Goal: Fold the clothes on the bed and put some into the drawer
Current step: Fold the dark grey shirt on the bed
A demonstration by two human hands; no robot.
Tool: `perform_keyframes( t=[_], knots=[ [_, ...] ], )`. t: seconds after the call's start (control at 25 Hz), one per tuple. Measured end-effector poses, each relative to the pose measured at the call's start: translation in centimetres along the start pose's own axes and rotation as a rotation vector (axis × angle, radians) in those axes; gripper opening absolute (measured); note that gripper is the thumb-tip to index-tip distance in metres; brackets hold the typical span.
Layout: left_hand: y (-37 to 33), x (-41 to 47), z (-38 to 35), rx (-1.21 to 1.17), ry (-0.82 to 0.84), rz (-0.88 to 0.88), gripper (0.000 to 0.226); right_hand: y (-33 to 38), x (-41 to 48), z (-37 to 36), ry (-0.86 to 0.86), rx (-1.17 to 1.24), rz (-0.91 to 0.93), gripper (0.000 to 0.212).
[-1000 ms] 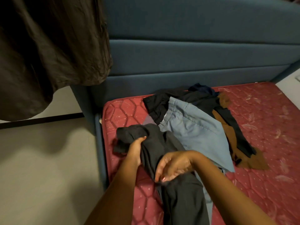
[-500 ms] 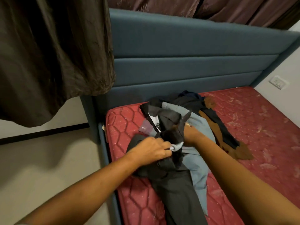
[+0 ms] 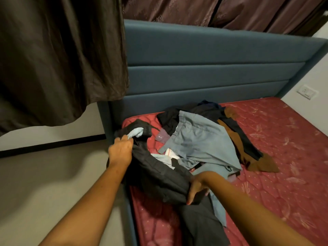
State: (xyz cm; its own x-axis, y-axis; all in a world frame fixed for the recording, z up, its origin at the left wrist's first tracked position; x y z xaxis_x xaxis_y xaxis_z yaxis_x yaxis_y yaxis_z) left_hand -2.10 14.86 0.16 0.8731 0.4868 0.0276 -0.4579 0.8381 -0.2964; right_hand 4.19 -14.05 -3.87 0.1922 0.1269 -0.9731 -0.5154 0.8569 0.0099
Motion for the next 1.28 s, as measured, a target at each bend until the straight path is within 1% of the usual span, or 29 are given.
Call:
perform_keyframes(
  t=[0.08,0.12,0.16,0.24,0.28,0.32,0.36,0.44,0.48,0.56,0.6,0.64,0.68,0.72,0.76,0.8,0.88,0.92,0.96,1.0,1.04,1.08,1.16,1.2,1.24,1.28],
  knots=[
    [0.7,-3.6,-3.2,0.001,0.071,0.079,0.035,-1.0,2.5,-0.6,-0.152,-0.342,-0.177,0.089],
    [1.0,-5.9,-5.2,0.008,0.108,0.116,0.036,-1.6,3.4,-0.7,-0.224,-0.445,-0.254,0.089],
    [1.1,-8.1,-7.1,0.020,0.147,0.156,0.039,-2.4,3.8,-0.4,-0.307,-0.459,-0.326,0.084],
    [0.7,-12.6,-11.1,0.049,0.191,0.202,0.040,-3.8,4.9,0.4,-0.537,-0.412,-0.398,0.062],
    [0.1,-14.7,-13.2,0.068,0.202,0.224,0.040,-4.5,5.5,0.6,-0.651,-0.414,-0.413,0.055],
    [-0.6,-16.6,-15.4,0.086,0.219,0.258,0.038,-5.2,6.3,0.8,-0.747,-0.444,-0.409,0.052],
    [-1.5,-17.9,-17.4,0.099,0.226,0.270,0.034,-5.7,7.5,0.8,-0.819,-0.455,-0.395,0.052],
    [-3.7,-20.5,-22.6,0.134,0.246,0.267,0.030,-7.4,10.7,-0.2,-0.978,-0.474,-0.298,0.054],
    [-4.7,-21.3,-24.4,0.119,0.254,0.240,0.026,-8.6,12.4,-0.9,-1.013,-0.457,-0.265,0.058],
    [-6.7,-23.0,-28.0,0.065,0.151,0.119,0.012,-11.9,15.1,-3.0,-1.030,-0.386,-0.242,0.064],
    [-7.5,-24.0,-29.6,0.086,0.118,0.071,0.006,-13.8,16.3,-4.0,-1.031,-0.338,-0.227,0.064],
    [-8.1,-24.9,-30.9,0.133,0.079,0.035,0.007,-15.5,17.4,-4.8,-1.031,-0.284,-0.205,0.062],
    [-8.6,-25.6,-32.1,0.160,0.052,0.007,0.013,-16.8,18.2,-5.7,-1.035,-0.241,-0.171,0.058],
    [-9.5,-26.9,-32.7,0.192,-0.014,-0.023,0.016,-18.2,18.8,-7.1,-1.070,-0.248,-0.132,0.054],
    [-10.4,-27.9,-32.5,0.231,-0.059,-0.044,0.014,-18.9,18.9,-8.2,-1.143,-0.290,-0.092,0.048],
    [-11.0,-29.2,-32.4,0.269,-0.078,-0.057,0.017,-19.2,18.2,-9.5,-1.256,-0.337,-0.041,0.042],
    [-12.3,-33.1,-31.5,0.340,-0.063,-0.043,0.032,-19.3,15.3,-13.7,-1.528,-0.468,0.104,0.026],
    [-12.6,-35.7,-31.0,0.365,-0.071,-0.013,0.036,-19.1,13.5,-16.5,-1.626,-0.587,0.179,0.017],
    [-12.6,-38.3,-30.7,0.389,-0.083,0.017,0.038,-18.8,12.0,-19.6,-1.690,-0.728,0.252,0.008],
    [-12.7,-41.2,-30.4,0.391,-0.074,0.066,0.040,-18.3,10.7,-23.2,-1.728,-0.873,0.348,0.006],
    [-12.8,-44.2,-30.4,0.381,-0.053,0.116,0.042,-17.7,10.1,-27.2,-1.723,-0.978,0.446,0.010],
    [-12.6,-46.6,-30.9,0.391,-0.012,0.159,0.041,-16.8,10.1,-30.9,-1.670,-1.068,0.559,0.015],
    [-12.4,-51.1,-31.9,0.379,0.072,0.297,0.035,-14.9,10.4,-37.7,-1.551,-1.173,0.698,0.019],
    [-12.4,-52.7,-32.3,0.345,0.105,0.365,0.036,-14.2,10.9,-39.9,-1.430,-1.179,0.711,0.021],
    [-12.6,-54.1,-32.6,0.302,0.142,0.427,0.037,-13.8,11.8,-41.3,-1.250,-1.138,0.714,0.026],
    [-12.9,-54.8,-32.7,0.229,0.166,0.477,0.038,-13.8,12.3,-42.0,-1.001,-1.031,0.698,0.035]
  ],
)
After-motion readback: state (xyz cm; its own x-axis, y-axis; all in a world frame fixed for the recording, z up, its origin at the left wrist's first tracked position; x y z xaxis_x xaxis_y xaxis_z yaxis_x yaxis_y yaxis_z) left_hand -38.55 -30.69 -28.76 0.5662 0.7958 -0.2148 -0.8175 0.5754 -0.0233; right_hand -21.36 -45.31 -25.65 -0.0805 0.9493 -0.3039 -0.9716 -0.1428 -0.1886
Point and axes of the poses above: each hand's wrist, its own x-axis towards the middle knuckle, its own z-axis out of the back of the hand, y = z × x, the point moved 5 cm from there along x, towards the middle knuckle, and after that the axes turned 13 degrees about -x, right-handed, at the moved point
